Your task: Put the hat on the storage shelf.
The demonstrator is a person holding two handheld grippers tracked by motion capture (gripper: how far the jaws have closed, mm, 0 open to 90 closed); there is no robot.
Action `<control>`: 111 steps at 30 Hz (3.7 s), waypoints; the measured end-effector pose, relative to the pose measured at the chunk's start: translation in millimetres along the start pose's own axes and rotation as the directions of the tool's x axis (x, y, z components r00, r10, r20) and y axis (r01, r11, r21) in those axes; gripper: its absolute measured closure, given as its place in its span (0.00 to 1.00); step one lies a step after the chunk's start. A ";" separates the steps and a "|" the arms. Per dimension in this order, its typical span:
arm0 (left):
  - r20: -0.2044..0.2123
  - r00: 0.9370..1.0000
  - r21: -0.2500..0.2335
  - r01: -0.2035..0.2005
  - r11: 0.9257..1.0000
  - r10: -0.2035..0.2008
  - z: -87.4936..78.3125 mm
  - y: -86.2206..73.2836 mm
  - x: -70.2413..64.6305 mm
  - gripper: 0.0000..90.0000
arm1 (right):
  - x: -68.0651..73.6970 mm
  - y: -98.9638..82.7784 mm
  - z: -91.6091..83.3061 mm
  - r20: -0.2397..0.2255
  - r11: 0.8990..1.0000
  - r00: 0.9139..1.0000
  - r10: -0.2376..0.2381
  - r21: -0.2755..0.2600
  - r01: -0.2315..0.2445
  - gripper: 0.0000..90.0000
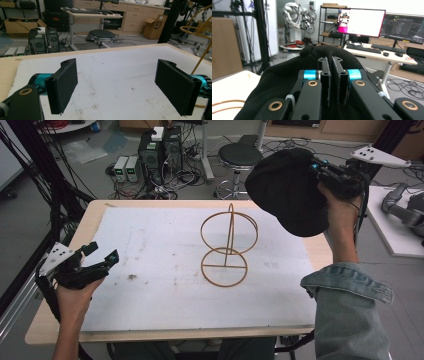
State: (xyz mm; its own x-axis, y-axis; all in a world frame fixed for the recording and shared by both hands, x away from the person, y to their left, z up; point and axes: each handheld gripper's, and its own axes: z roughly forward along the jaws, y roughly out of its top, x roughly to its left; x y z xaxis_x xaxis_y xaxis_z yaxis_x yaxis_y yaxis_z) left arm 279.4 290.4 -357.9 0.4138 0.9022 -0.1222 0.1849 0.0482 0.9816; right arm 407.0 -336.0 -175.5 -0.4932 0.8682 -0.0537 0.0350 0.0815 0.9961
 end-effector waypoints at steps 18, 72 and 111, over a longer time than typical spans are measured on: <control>-0.002 1.000 -0.008 0.003 1.000 -0.003 -2.6 2.2 1.4 0.21 | 36.6 20.3 -7.3 -0.154 0.999 0.988 -0.015 -0.045 0.008 0.97; -0.009 1.000 -0.024 0.000 1.000 -0.001 -7.5 7.5 2.2 0.21 | 107.6 -47.8 38.3 -0.450 0.985 0.892 0.029 0.167 0.052 0.89; 0.006 1.000 -0.020 0.001 1.000 0.000 -1.4 7.6 0.1 0.21 | 50.6 -105.5 -29.7 -0.088 0.984 0.993 0.080 0.166 -0.065 0.28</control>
State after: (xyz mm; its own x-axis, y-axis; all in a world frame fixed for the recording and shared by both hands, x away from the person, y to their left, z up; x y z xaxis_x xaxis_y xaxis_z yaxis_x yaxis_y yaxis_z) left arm 279.6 291.4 -350.3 0.4194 0.8994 -0.1235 0.1669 0.0574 0.9843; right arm 352.5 -315.1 -281.3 -0.5637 0.8253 0.0329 0.2110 0.1054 0.9718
